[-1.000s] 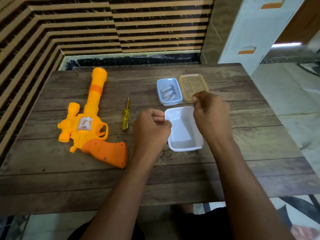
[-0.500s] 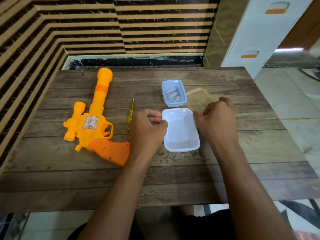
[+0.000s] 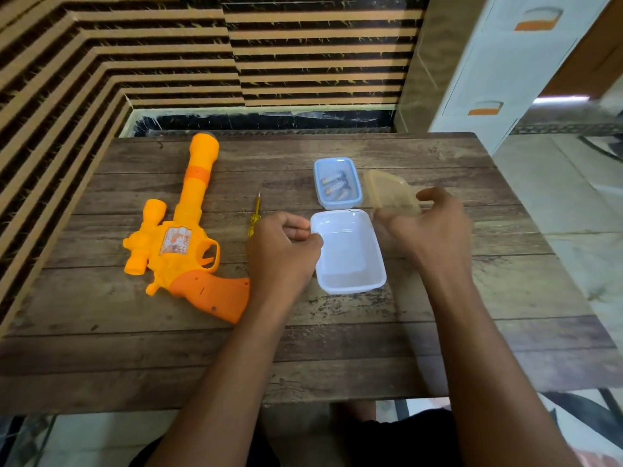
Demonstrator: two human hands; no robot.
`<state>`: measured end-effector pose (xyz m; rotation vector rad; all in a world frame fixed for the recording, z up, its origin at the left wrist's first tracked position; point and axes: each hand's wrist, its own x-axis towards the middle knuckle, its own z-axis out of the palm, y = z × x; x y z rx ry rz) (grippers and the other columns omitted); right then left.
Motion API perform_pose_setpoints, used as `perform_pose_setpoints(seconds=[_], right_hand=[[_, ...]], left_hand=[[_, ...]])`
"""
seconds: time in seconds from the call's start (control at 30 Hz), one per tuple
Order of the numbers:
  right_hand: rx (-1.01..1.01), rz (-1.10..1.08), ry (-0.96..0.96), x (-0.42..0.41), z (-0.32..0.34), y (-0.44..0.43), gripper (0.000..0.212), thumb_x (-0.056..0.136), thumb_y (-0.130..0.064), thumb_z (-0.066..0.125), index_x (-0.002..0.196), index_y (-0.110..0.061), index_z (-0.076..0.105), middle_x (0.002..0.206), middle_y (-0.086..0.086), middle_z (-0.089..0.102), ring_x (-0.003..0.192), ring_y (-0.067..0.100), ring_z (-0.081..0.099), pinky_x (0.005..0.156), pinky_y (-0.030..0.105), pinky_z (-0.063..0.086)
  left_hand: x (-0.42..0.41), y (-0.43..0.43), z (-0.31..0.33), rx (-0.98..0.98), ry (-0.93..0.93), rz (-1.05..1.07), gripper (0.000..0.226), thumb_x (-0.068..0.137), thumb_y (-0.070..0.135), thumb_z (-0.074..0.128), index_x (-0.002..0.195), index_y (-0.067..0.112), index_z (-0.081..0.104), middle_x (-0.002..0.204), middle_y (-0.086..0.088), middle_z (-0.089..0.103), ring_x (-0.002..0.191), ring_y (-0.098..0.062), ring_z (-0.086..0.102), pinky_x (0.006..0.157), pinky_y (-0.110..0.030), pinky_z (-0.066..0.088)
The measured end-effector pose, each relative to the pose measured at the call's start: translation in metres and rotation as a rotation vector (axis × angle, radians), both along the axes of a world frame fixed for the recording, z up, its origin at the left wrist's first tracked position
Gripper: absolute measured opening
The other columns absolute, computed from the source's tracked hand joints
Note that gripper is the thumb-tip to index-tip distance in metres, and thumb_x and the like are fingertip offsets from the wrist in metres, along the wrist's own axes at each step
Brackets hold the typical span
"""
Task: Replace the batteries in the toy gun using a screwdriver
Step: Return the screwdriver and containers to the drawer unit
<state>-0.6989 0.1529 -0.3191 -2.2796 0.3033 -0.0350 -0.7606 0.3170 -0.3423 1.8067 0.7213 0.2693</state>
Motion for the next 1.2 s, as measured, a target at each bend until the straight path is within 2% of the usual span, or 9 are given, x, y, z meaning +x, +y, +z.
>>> perform_pose_setpoints(seconds=[0.23,0.37,0.43,0.5,0.6,0.7,0.9,1.1,1.2], right_hand=[[-0.029,0.295,0.173,-0.019,0.013,0.011,0.101,0.064,-0.059,0.088,0.148,-0.030,0.041,0.142,0.006,0.053,0.123,0.026,0.057,0.083,0.031,0.041],[-0.136,0.369,0.193,-0.024,0.018,0.014,0.106,0.060,-0.068,0.088,0.148,-0.025,0.046,0.143,0.006,0.047,0.128,0.026,0.052,0.084,0.031,0.039],[-0.155,0.369,0.179,-0.024,0.020,0.013,0.105,0.057,-0.069,0.089,0.144,-0.024,0.051,0.140,0.007,0.052,0.120,0.025,0.055,0.082,0.031,0.040],[-0.161,0.356,0.166,-0.023,0.020,0.012,0.097,0.059,-0.066,0.090,0.139,-0.025,0.054,0.133,0.005,0.059,0.103,0.020,0.055,0.071,0.030,0.040],[-0.115,0.320,0.137,-0.020,0.016,0.010,0.071,0.070,-0.053,0.091,0.126,-0.021,0.060,0.114,0.003,0.066,0.094,0.018,0.058,0.056,0.023,0.036],[-0.051,0.280,0.118,-0.017,0.011,0.008,0.049,0.077,-0.038,0.090,0.109,-0.017,0.061,0.101,0.000,0.068,0.092,0.020,0.065,0.060,0.027,0.045],[0.080,0.223,0.160,-0.009,0.000,0.002,0.027,0.075,-0.013,0.085,0.091,-0.017,0.065,0.089,0.003,0.071,0.086,0.024,0.070,0.074,0.039,0.057],[0.191,0.199,0.176,-0.007,-0.007,0.004,0.019,0.076,-0.017,0.086,0.088,-0.017,0.070,0.083,0.004,0.075,0.082,0.024,0.074,0.075,0.043,0.061],[0.228,0.221,0.148,-0.007,-0.007,0.007,0.019,0.077,-0.020,0.088,0.087,-0.014,0.073,0.080,0.005,0.077,0.080,0.025,0.077,0.076,0.046,0.063]], left_hand=[[0.004,-0.003,-0.002,-0.036,-0.002,-0.025,0.013,0.088,0.008,0.079,0.090,0.018,0.072,0.081,0.001,0.074,0.073,-0.020,0.076,0.072,-0.045,0.067],[0.004,-0.002,-0.002,-0.048,-0.016,-0.028,0.011,0.096,0.006,0.068,0.091,0.015,0.073,0.081,-0.003,0.074,0.055,-0.008,0.070,0.054,-0.027,0.060],[0.004,-0.001,-0.003,-0.053,-0.016,-0.023,0.015,0.098,0.004,0.063,0.092,0.012,0.074,0.080,-0.007,0.075,0.055,-0.011,0.070,0.052,-0.024,0.057],[0.004,-0.001,-0.003,-0.069,-0.018,-0.020,0.015,0.099,0.007,0.062,0.092,0.012,0.074,0.079,-0.009,0.076,0.057,-0.014,0.071,0.054,-0.028,0.058],[0.004,-0.001,-0.003,-0.076,-0.020,-0.028,0.017,0.102,0.021,0.065,0.091,0.013,0.075,0.072,-0.003,0.075,0.057,-0.012,0.071,0.059,-0.033,0.062],[0.004,-0.002,-0.002,-0.096,-0.020,-0.035,0.011,0.097,0.025,0.075,0.090,0.016,0.073,0.075,-0.003,0.073,0.066,-0.016,0.072,0.065,-0.036,0.064],[0.005,-0.003,0.004,-0.154,0.065,-0.038,0.017,0.083,0.009,0.080,0.091,0.020,0.070,0.084,-0.003,0.074,0.083,-0.021,0.076,0.084,-0.052,0.065],[0.003,-0.005,0.004,-0.130,0.113,-0.077,0.011,0.085,0.018,0.072,0.075,0.022,0.070,0.072,-0.001,0.075,0.074,-0.023,0.074,0.083,-0.057,0.064],[0.003,-0.007,0.003,0.039,0.102,-0.158,0.014,0.098,0.024,0.063,0.086,0.020,0.069,0.083,-0.004,0.074,0.084,-0.026,0.071,0.082,-0.049,0.058]])
